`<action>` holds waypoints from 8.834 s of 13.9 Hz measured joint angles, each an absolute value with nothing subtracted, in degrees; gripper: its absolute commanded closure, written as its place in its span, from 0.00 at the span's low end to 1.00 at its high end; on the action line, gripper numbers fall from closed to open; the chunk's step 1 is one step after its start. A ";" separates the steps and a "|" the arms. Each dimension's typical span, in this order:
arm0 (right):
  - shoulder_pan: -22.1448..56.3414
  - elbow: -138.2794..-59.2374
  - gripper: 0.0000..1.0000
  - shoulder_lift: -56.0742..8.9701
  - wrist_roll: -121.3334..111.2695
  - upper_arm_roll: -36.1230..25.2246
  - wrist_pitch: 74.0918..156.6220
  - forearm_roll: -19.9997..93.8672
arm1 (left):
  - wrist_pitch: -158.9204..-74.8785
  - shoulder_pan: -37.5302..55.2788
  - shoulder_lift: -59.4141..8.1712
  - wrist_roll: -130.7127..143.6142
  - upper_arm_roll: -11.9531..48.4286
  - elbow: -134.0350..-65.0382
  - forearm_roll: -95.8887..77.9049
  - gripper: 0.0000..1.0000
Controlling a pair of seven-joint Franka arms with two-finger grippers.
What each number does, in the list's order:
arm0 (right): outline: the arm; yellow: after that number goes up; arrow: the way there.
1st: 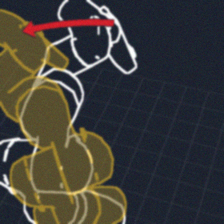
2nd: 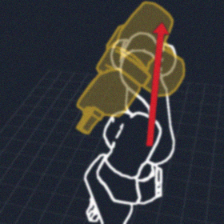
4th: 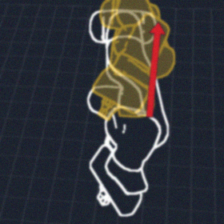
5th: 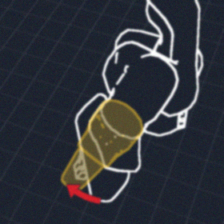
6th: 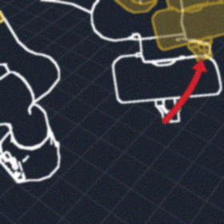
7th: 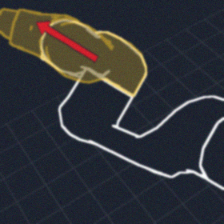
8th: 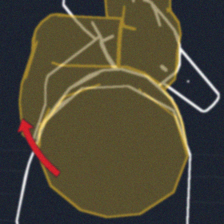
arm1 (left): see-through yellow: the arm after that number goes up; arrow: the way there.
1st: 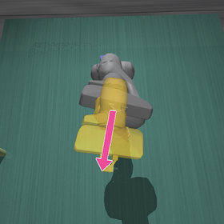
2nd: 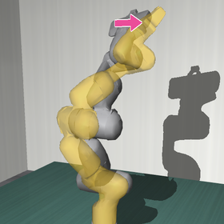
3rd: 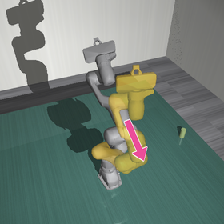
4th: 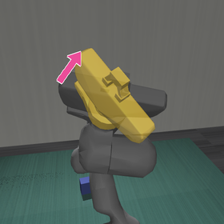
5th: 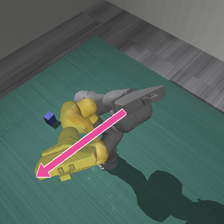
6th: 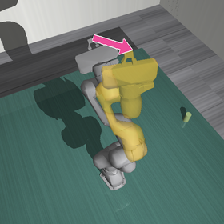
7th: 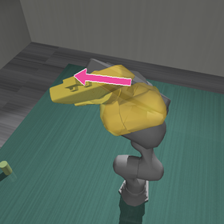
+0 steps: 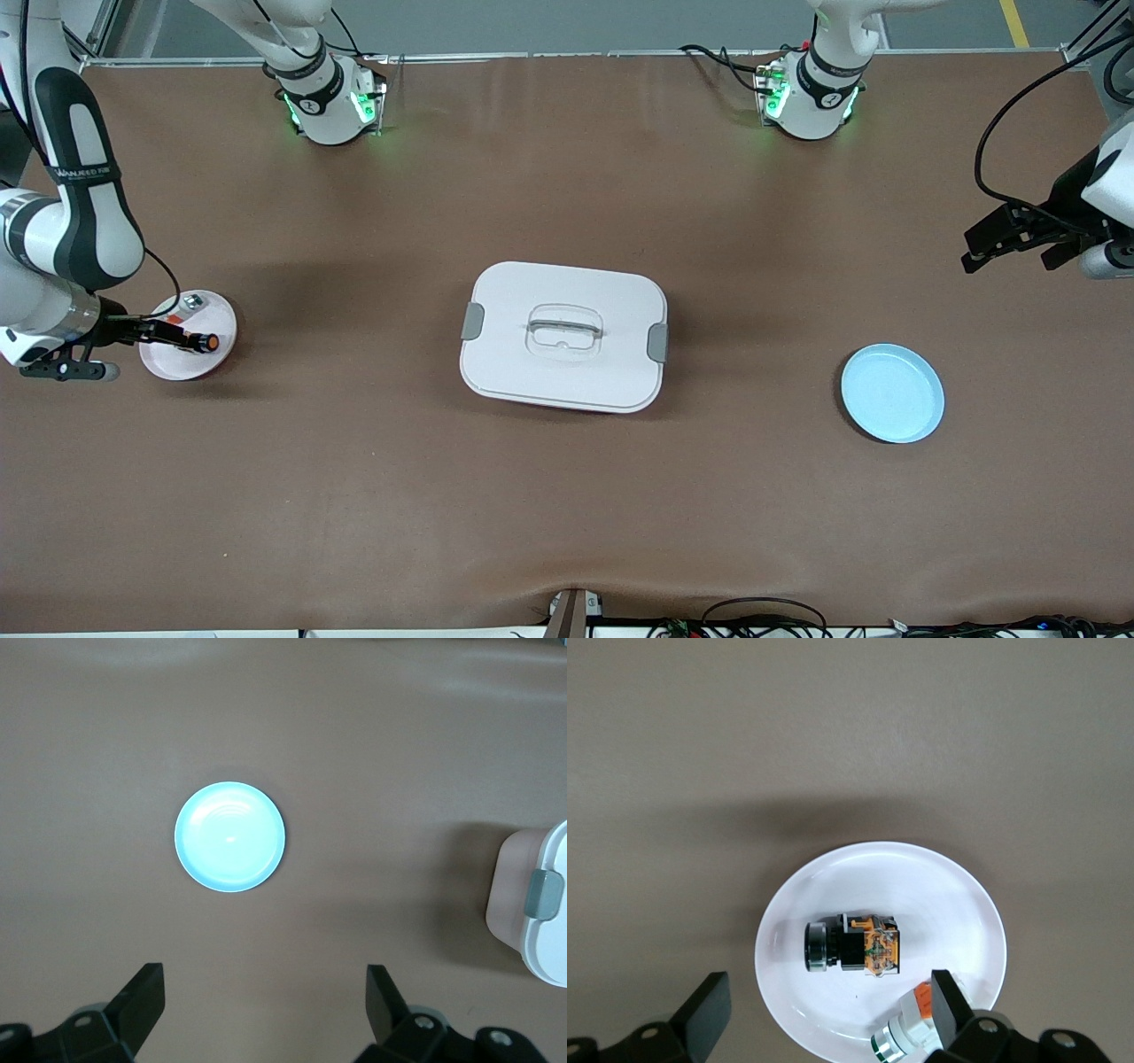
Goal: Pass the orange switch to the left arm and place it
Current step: 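Move the right gripper down over the white plate to the orange switch, then close the right gripper on the orange switch and lift it, then carry the switch toward the box while the left gripper reaches over, then grasp the switch with the left gripper beside the box, open the right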
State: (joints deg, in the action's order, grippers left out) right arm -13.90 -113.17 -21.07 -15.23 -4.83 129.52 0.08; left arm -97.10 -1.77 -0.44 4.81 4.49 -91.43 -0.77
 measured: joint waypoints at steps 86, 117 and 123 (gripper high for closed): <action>32.67 -69.82 1.00 -29.94 98.75 -2.74 119.54 41.28 | -136.04 20.09 -21.99 14.68 15.97 -86.34 -42.05 0.00; 30.36 -63.35 0.00 -33.35 95.92 -4.46 117.25 41.38 | -138.43 19.46 -25.91 6.86 15.61 -82.07 -42.22 1.00; 20.02 -60.27 0.00 -32.66 76.20 -4.84 98.13 41.37 | -131.59 15.20 -22.45 6.86 15.29 -81.99 -38.93 1.00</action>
